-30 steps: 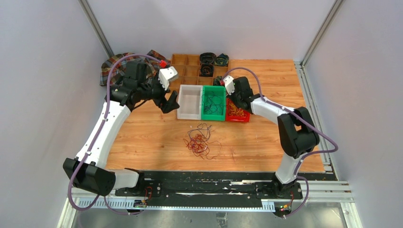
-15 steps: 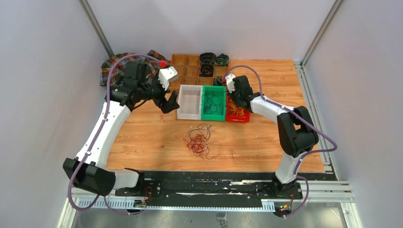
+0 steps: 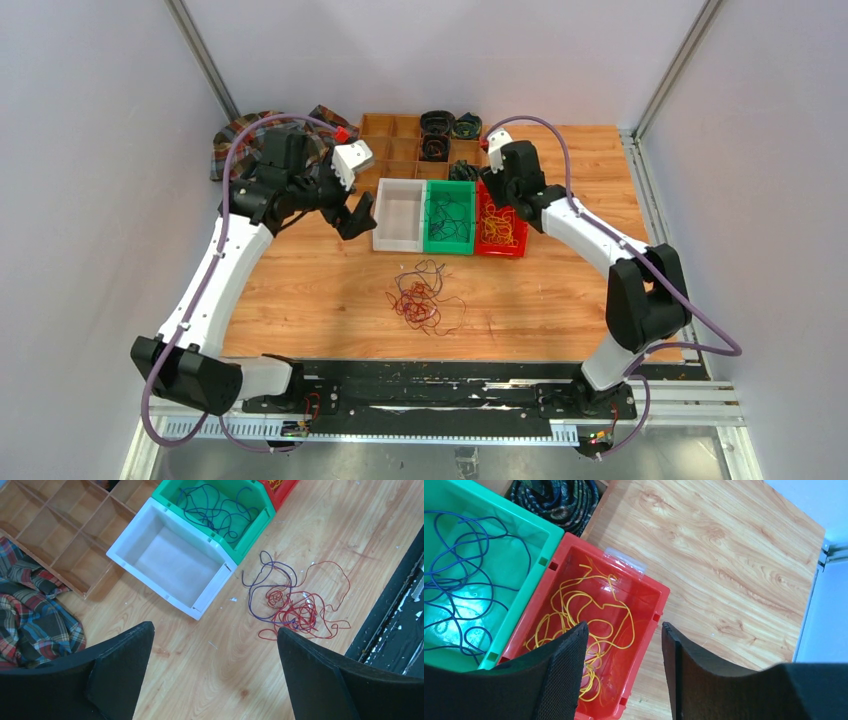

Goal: Untangle the cables

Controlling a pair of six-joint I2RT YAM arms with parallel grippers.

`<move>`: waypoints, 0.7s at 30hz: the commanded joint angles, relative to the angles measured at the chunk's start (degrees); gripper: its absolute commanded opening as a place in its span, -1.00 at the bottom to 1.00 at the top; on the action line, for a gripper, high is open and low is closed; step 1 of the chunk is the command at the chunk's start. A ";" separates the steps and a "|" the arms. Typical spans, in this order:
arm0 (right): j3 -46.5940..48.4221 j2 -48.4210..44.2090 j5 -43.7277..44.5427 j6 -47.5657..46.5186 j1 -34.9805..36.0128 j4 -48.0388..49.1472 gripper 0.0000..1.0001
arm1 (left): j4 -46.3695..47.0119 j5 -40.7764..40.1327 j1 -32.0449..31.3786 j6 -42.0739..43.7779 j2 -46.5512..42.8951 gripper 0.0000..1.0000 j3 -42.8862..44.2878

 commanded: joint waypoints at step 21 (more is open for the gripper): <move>-28.95 -19.23 -15.02 33.73 22.67 11.62 0.03 | 2.40 2.81 0.52 1.70 0.90 0.99 -10.40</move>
